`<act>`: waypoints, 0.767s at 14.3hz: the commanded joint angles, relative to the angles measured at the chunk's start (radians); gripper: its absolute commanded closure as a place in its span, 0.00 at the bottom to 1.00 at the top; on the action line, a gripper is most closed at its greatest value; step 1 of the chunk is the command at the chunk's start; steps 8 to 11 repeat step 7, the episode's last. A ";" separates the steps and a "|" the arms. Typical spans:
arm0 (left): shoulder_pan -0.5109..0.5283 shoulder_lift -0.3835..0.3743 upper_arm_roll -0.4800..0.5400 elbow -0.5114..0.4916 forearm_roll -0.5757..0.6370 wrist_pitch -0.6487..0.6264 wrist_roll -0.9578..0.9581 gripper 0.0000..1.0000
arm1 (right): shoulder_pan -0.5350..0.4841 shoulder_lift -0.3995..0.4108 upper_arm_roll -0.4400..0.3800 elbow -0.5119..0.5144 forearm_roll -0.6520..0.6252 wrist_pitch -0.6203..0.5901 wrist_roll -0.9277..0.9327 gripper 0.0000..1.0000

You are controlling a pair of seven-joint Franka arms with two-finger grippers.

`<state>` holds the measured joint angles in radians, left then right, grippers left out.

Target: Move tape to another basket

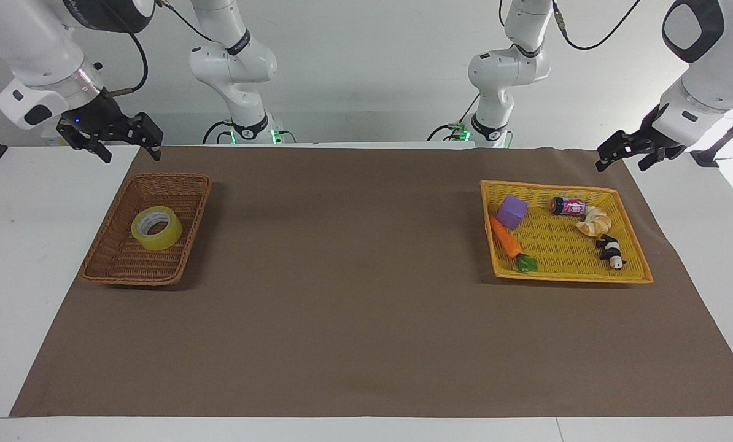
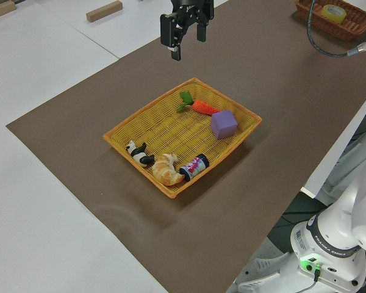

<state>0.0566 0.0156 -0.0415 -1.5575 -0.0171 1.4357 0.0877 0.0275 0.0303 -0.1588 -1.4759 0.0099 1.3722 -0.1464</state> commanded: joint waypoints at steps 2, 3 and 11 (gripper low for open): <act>-0.009 -0.003 0.006 0.002 0.022 -0.018 -0.003 0.00 | 0.020 -0.030 -0.021 -0.050 -0.019 0.013 0.011 0.01; -0.008 -0.003 0.006 0.002 0.022 -0.018 -0.003 0.00 | 0.020 -0.032 -0.022 -0.052 -0.021 0.013 0.011 0.01; -0.006 -0.003 0.006 0.002 0.022 -0.018 -0.003 0.00 | 0.022 -0.032 -0.016 -0.050 -0.059 0.018 0.013 0.01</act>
